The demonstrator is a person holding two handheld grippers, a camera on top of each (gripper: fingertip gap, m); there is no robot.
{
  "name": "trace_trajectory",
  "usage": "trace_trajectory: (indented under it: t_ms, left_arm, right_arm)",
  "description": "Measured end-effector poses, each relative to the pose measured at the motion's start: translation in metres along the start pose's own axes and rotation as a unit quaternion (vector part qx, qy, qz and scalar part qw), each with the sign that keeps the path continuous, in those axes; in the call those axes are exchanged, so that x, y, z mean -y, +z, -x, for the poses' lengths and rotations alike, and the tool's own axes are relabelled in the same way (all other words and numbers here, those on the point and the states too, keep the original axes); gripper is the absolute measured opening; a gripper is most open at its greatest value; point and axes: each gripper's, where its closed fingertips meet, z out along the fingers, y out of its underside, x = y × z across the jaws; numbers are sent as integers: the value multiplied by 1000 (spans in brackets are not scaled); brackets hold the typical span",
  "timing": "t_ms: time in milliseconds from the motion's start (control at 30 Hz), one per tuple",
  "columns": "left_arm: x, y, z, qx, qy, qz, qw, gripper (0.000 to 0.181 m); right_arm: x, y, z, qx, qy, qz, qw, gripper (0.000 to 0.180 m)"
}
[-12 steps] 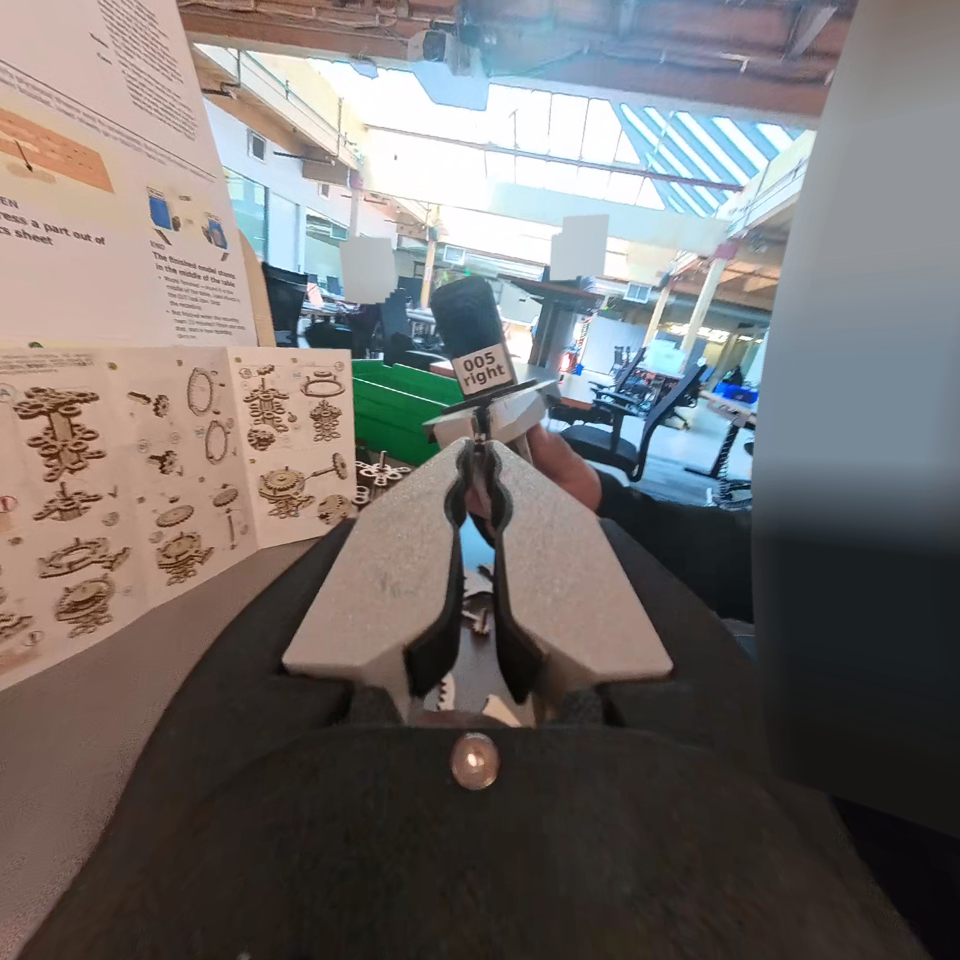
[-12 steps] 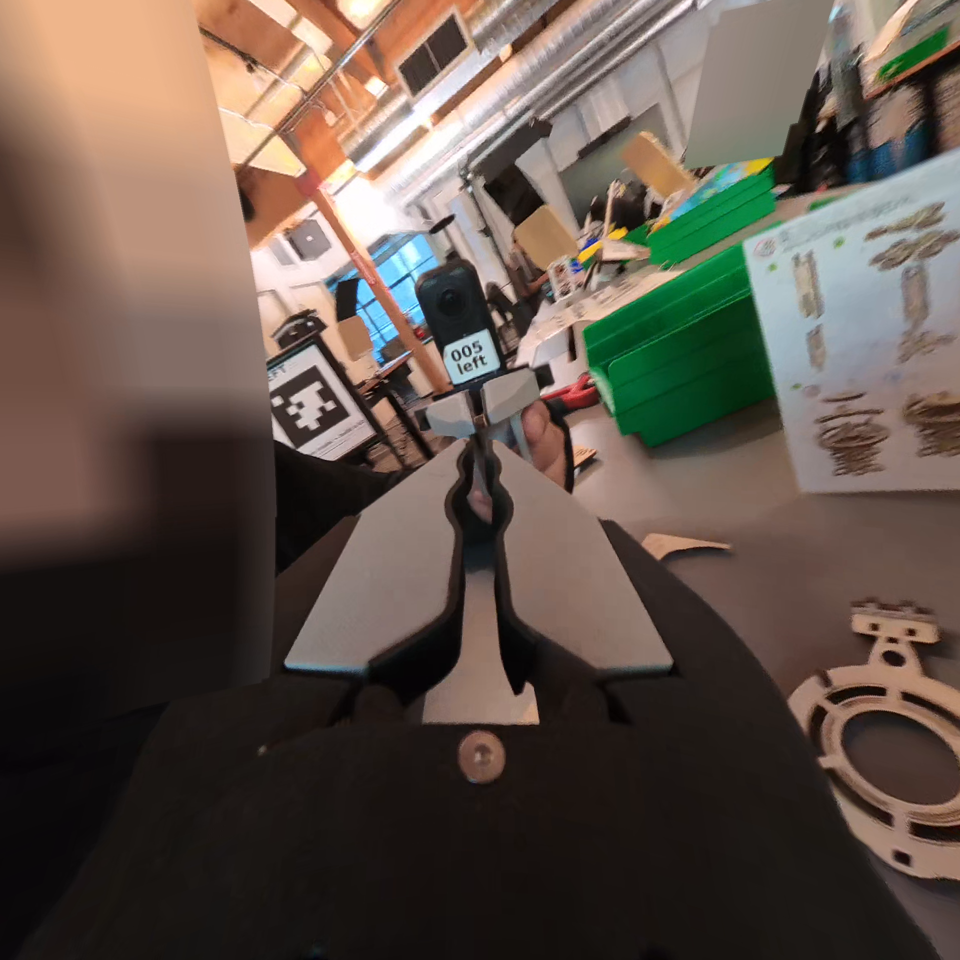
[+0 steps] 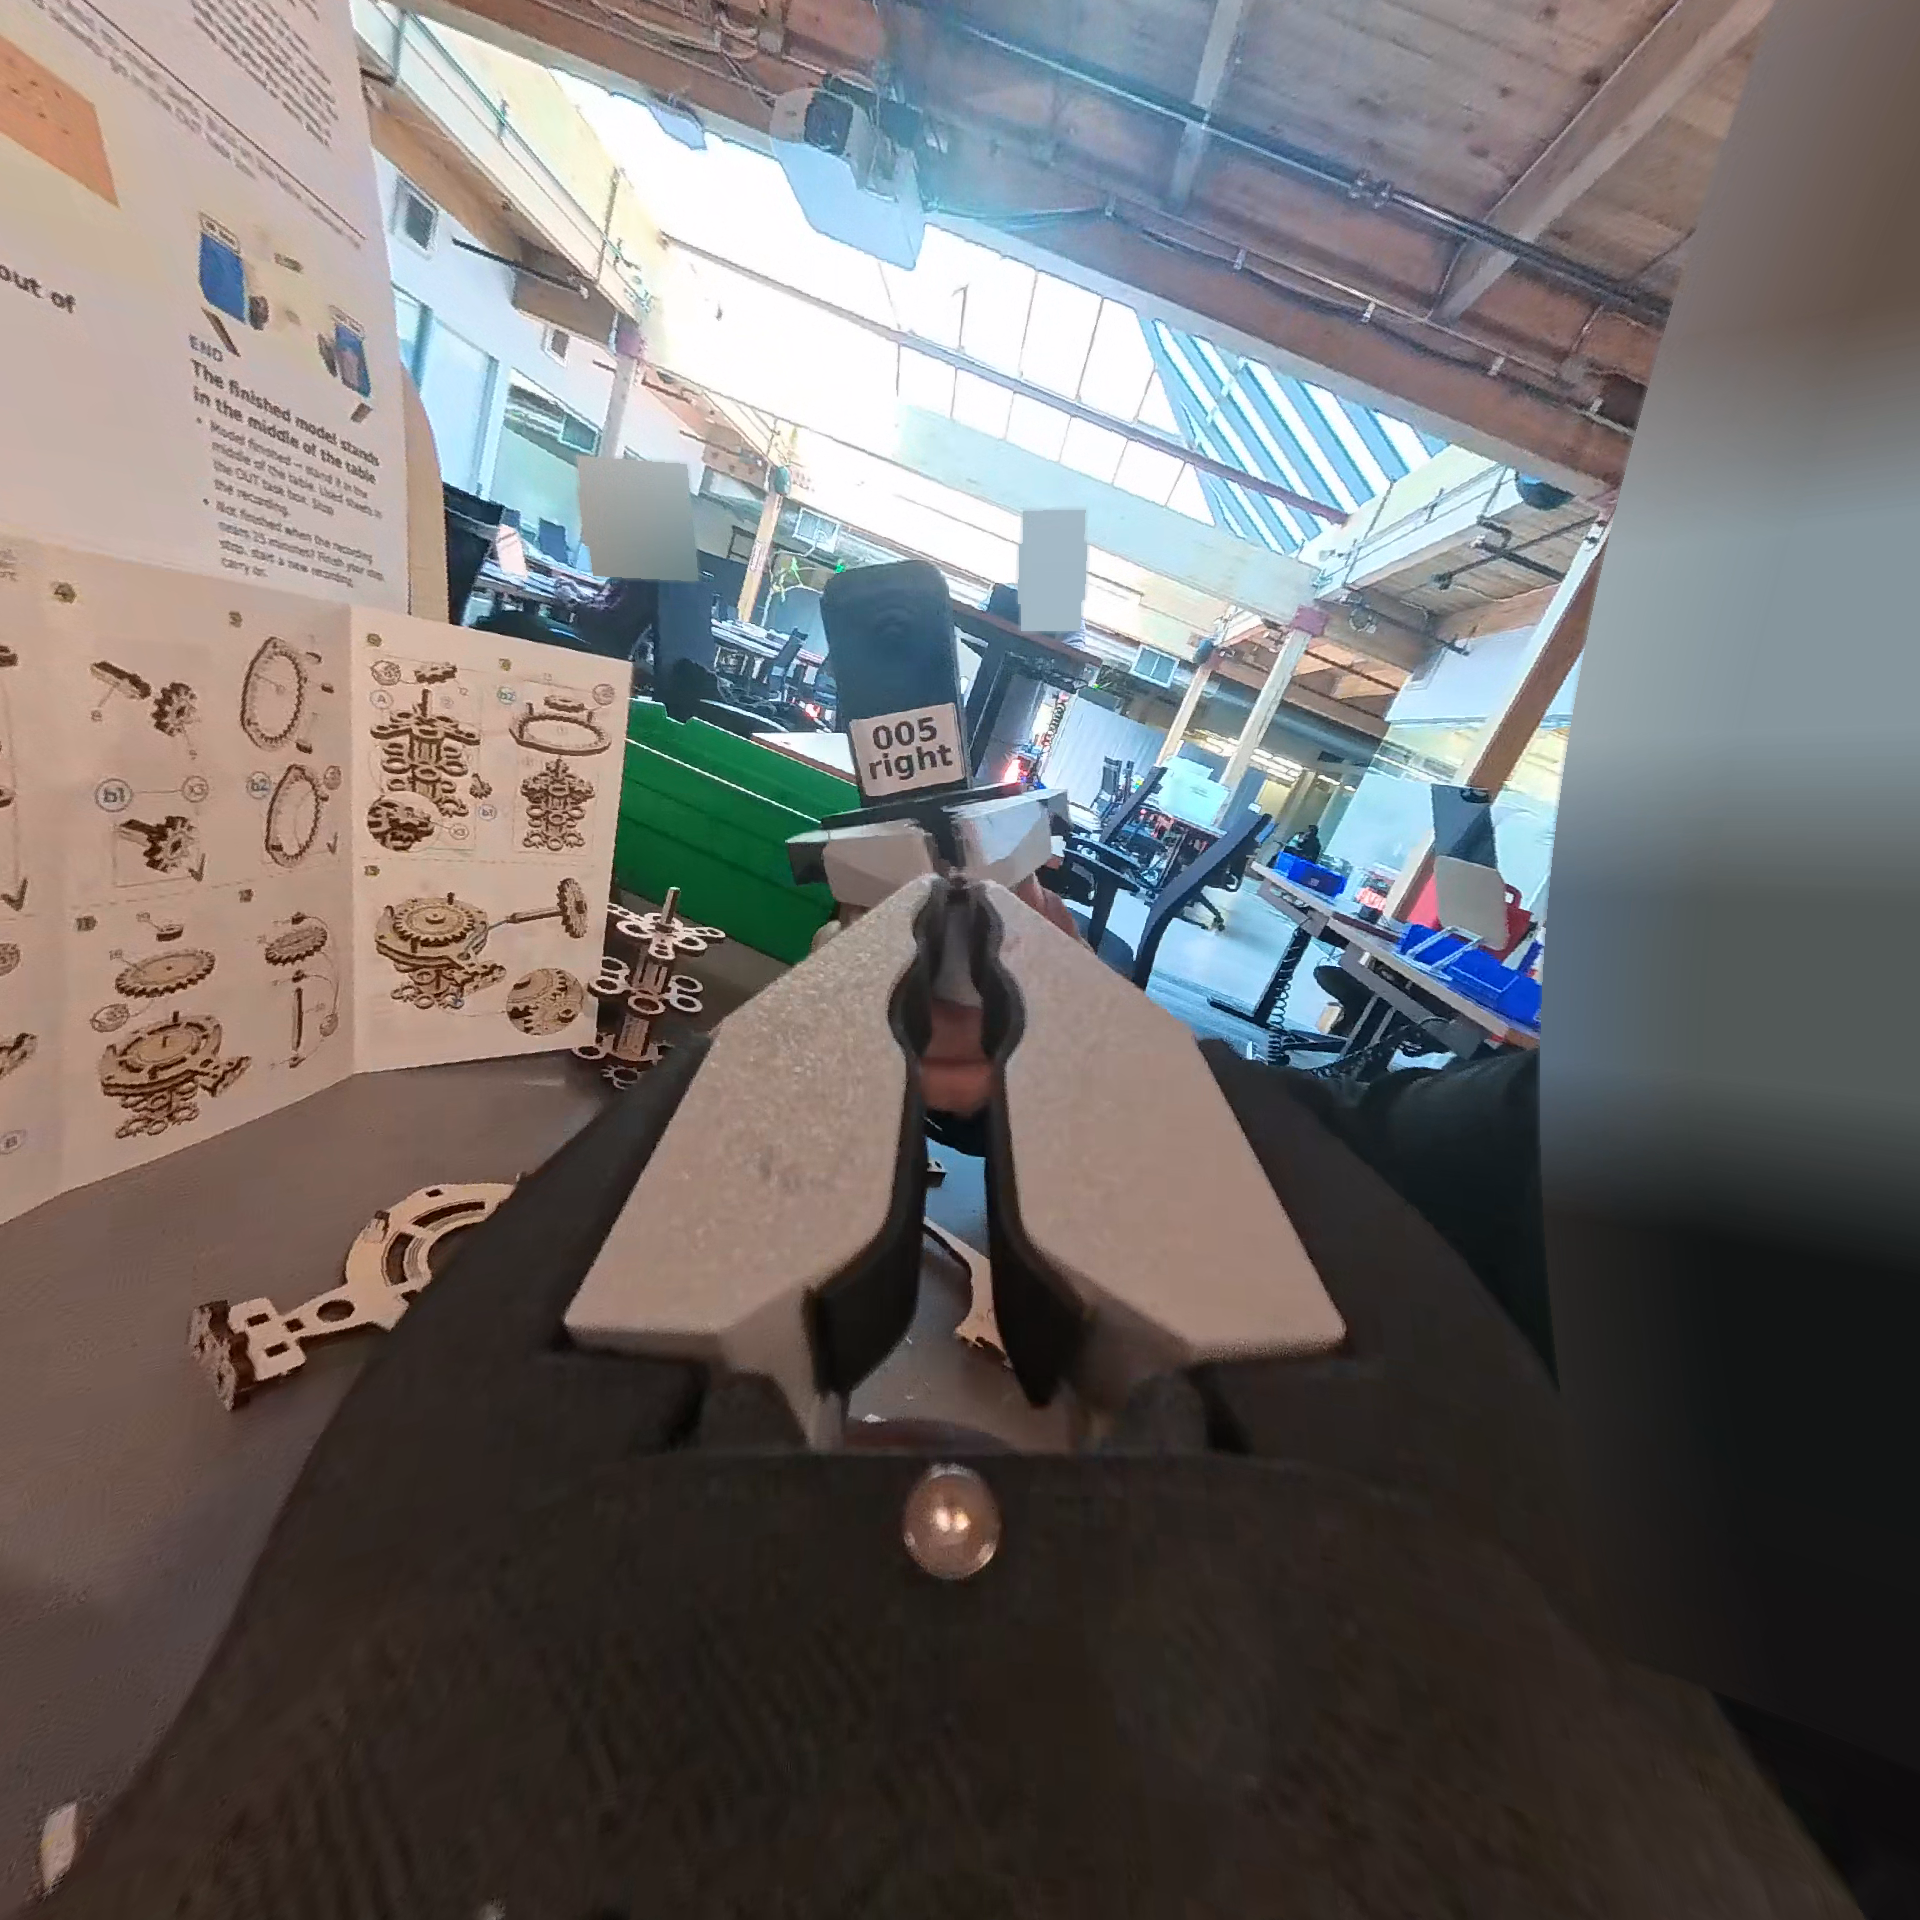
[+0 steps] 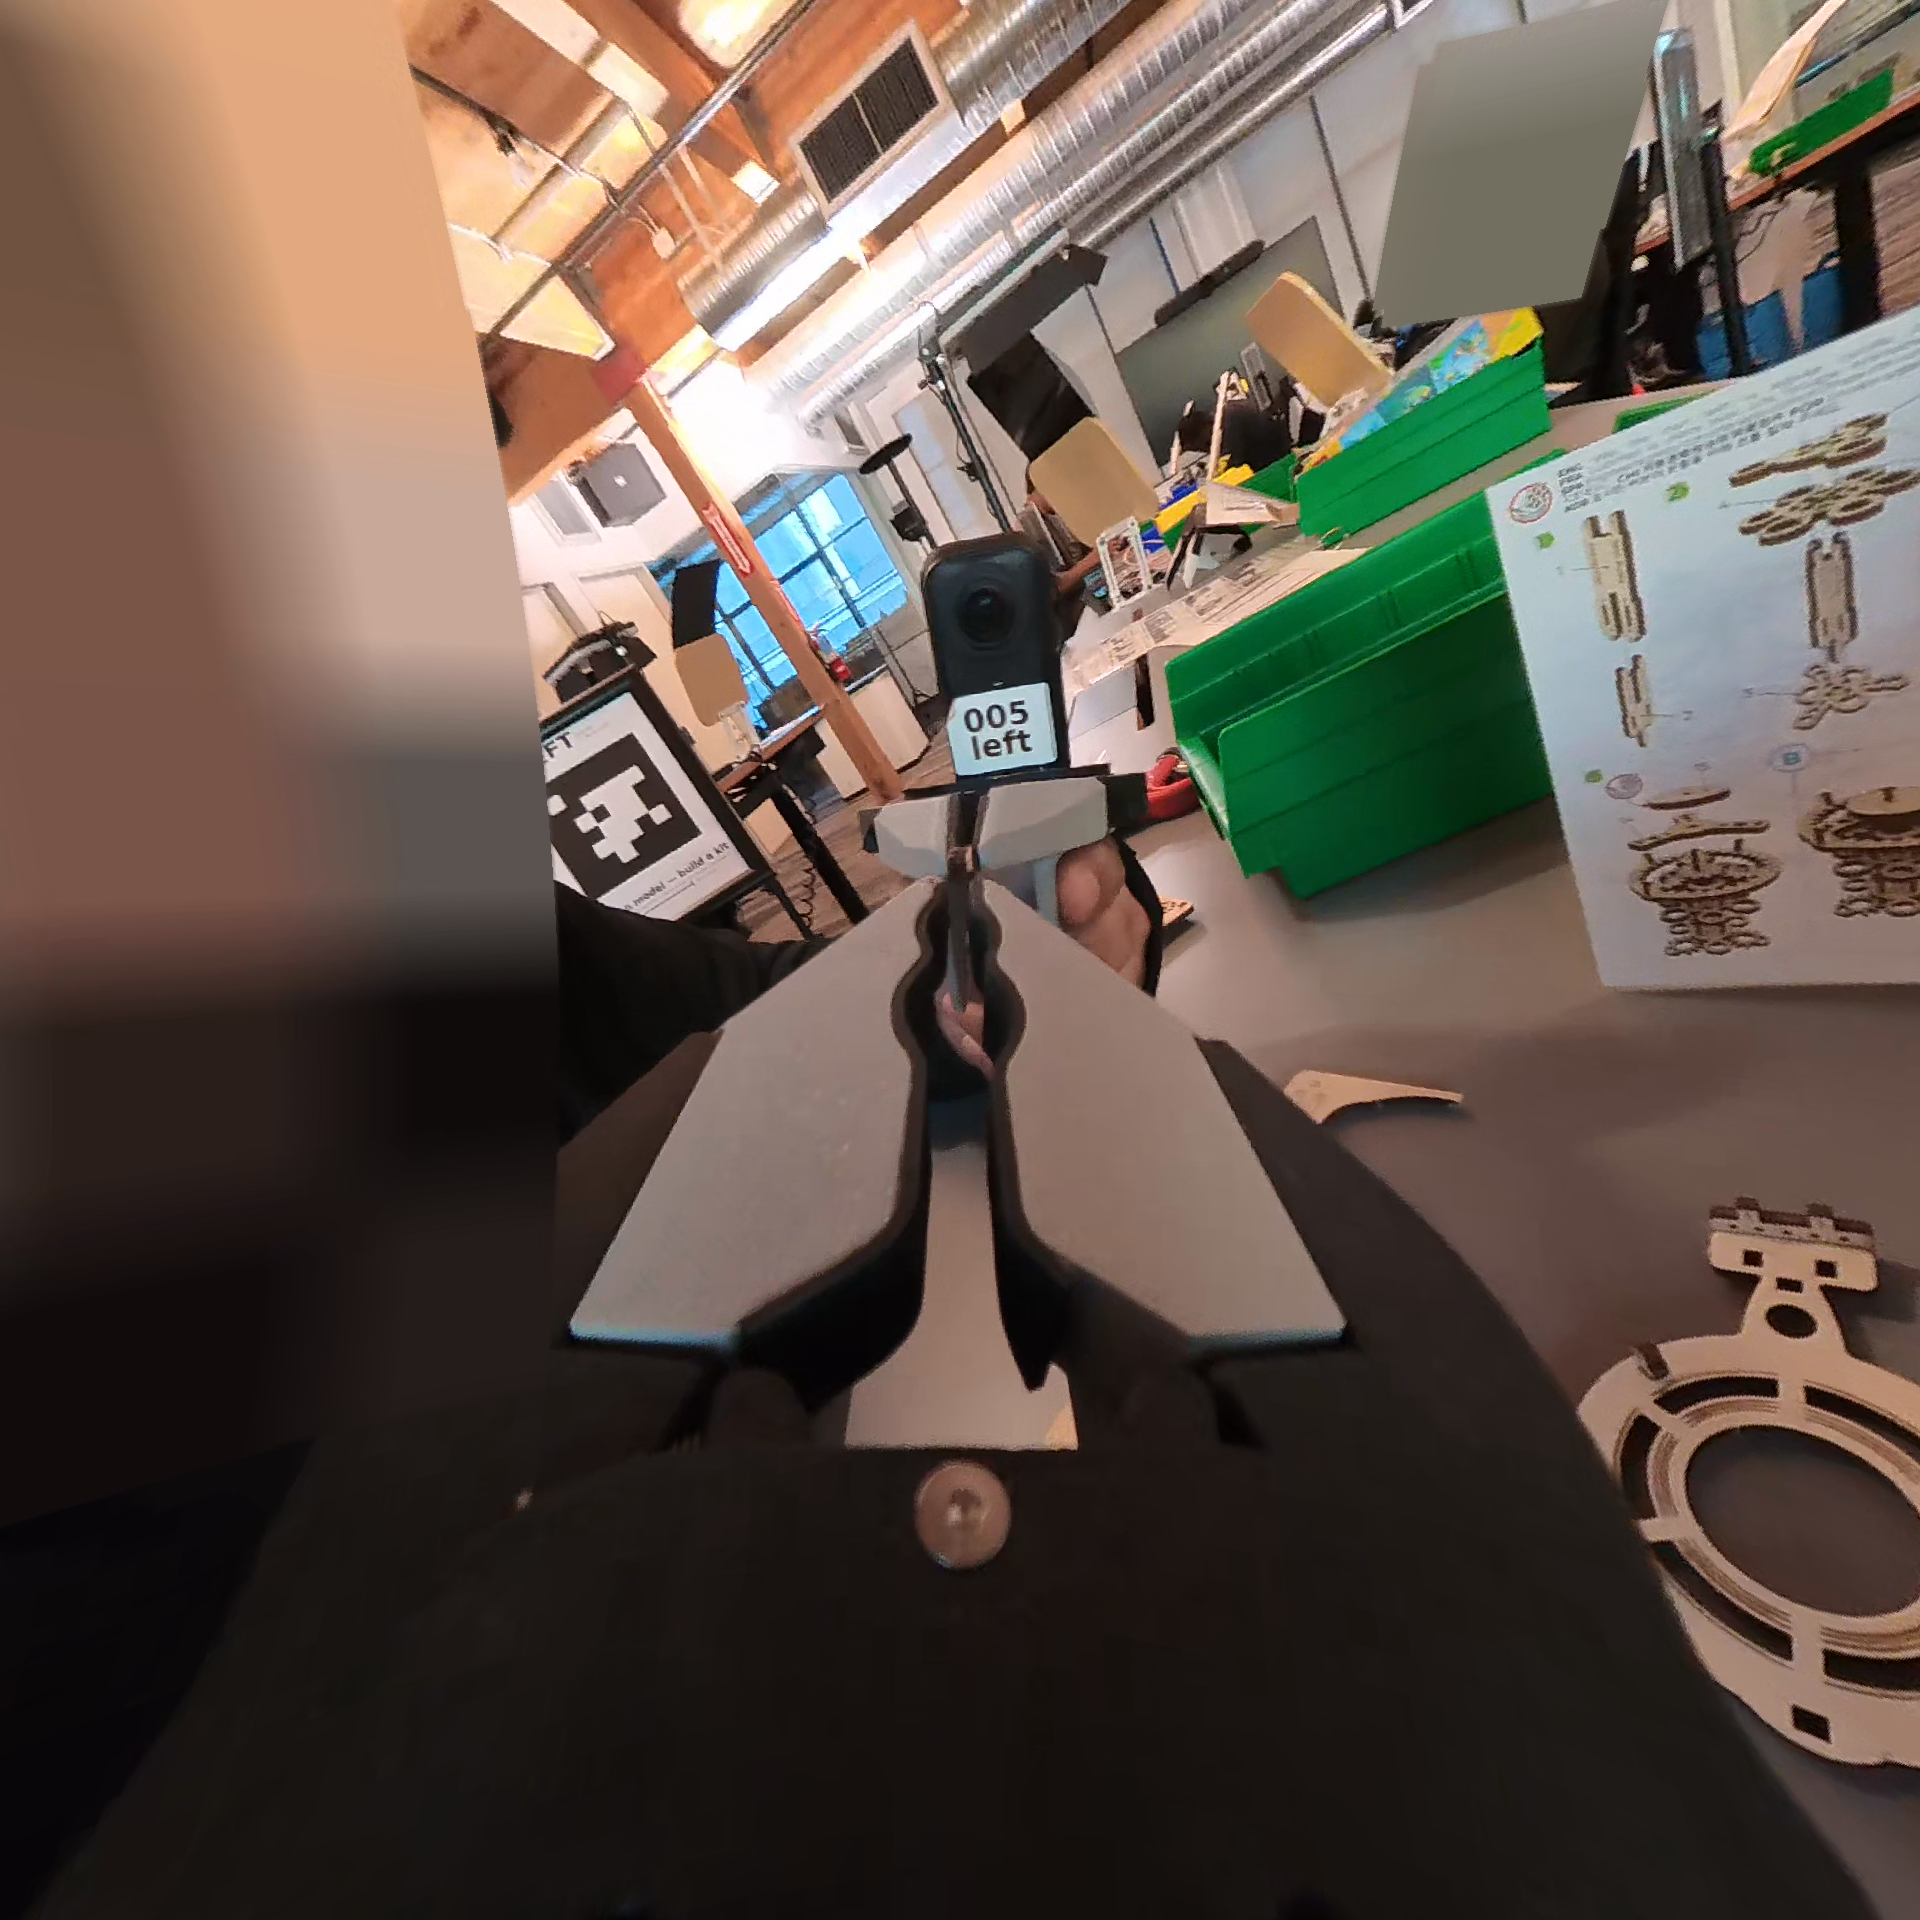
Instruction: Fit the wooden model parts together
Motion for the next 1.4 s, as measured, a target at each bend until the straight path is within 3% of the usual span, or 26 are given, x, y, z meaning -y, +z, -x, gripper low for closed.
trace_trajectory:
  t_ms: [33,867,900,967,1100,1200,1300,1400]
  left_arm:
    - [-1,1,-1,-2,0,1,1000,0]
    - [-12,2,9,1,-81,31,996,0]
    - [-14,1,12,4,-90,45,995,1]
    - [-15,-5,25,35,-90,72,993,29]
    - [-43,-29,53,108,-29,213,971,14]
    - [-78,-45,57,125,44,335,933,4]
    - [-100,-49,46,91,75,394,911,0]
    - [-115,-49,34,53,127,420,897,0]
  right_arm:
    - [0,0,0,0,-1,1,1000,0]
    - [-4,-2,-11,-40,-32,16,999,0]
    - [-5,-1,-14,-50,-33,23,998,0]
    - [-9,-4,-21,-66,-29,38,997,0]
    - [-35,-9,-45,-124,-46,134,982,0]
    - [-64,-14,-72,-189,-69,259,945,0]
    - [-91,-17,-88,-218,-84,371,899,0]
    - [-103,-9,-95,-214,-101,429,872,0]
